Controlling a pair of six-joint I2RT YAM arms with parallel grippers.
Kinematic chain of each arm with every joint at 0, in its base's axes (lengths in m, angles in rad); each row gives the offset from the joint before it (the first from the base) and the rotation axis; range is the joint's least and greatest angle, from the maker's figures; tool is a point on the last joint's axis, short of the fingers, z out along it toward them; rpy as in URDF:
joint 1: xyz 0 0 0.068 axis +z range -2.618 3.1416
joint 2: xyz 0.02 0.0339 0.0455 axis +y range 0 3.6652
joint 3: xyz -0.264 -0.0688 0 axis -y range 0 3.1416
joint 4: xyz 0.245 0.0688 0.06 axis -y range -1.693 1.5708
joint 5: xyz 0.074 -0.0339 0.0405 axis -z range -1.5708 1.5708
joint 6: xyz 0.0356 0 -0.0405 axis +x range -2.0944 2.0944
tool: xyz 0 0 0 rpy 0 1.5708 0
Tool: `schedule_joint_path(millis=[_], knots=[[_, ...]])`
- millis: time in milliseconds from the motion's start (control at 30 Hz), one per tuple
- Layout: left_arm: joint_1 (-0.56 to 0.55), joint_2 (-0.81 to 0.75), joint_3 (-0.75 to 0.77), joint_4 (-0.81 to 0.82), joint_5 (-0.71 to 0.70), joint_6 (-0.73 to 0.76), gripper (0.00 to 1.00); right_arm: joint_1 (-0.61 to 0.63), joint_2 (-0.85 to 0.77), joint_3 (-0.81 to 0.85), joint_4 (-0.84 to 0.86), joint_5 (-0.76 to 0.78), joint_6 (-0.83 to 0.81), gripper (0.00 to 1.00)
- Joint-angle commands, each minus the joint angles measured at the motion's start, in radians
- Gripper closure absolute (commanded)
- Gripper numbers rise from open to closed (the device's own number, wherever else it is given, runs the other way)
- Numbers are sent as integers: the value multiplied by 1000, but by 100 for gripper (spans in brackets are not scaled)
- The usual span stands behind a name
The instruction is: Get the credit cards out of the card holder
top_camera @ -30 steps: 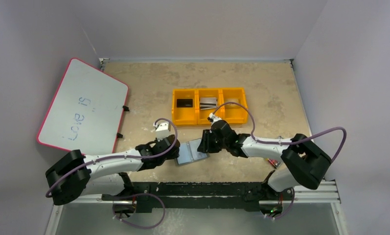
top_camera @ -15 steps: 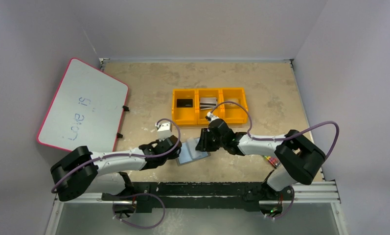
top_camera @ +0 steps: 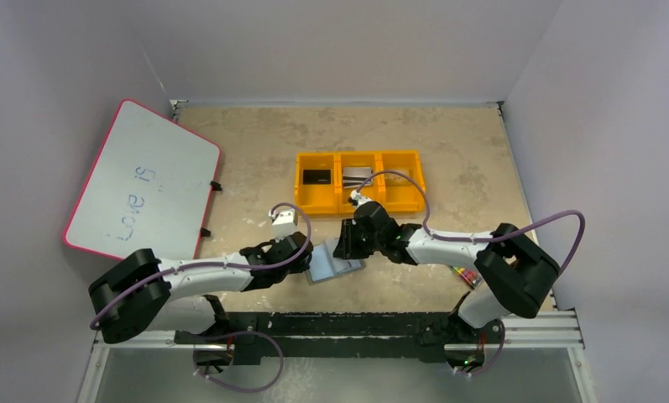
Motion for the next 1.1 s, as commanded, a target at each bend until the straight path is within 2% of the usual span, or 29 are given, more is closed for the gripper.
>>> schedule_joint_path(millis=[0, 133, 333, 400, 500, 667, 800, 833, 1067], knots=[[-2, 6, 19, -8, 30, 5, 83, 18, -22, 40, 49, -63, -19, 65], [-3, -22, 20, -24, 11, -13, 82, 27, -18, 33, 109, -124, -21, 62], [-2, -108, 28, -99, -66, -65, 74, 27, 37, 24, 200, -208, -6, 56], [-2, -149, 31, -132, -87, -80, 72, 30, 51, 32, 205, -221, -7, 51], [-2, -209, 43, -182, -123, -96, 70, 32, 70, 36, 227, -241, -5, 52], [-1, -300, 67, -276, -190, -136, 69, 34, 157, 76, 174, -212, -13, 51], [-1, -382, 69, -316, -208, -152, 68, 50, 175, 109, 123, -166, -13, 62], [-2, -401, 69, -322, -208, -153, 68, 51, 172, 120, 104, -158, -19, 61], [-1, -444, 93, -317, -196, -139, 66, 82, 122, 189, 10, -118, -72, 46]])
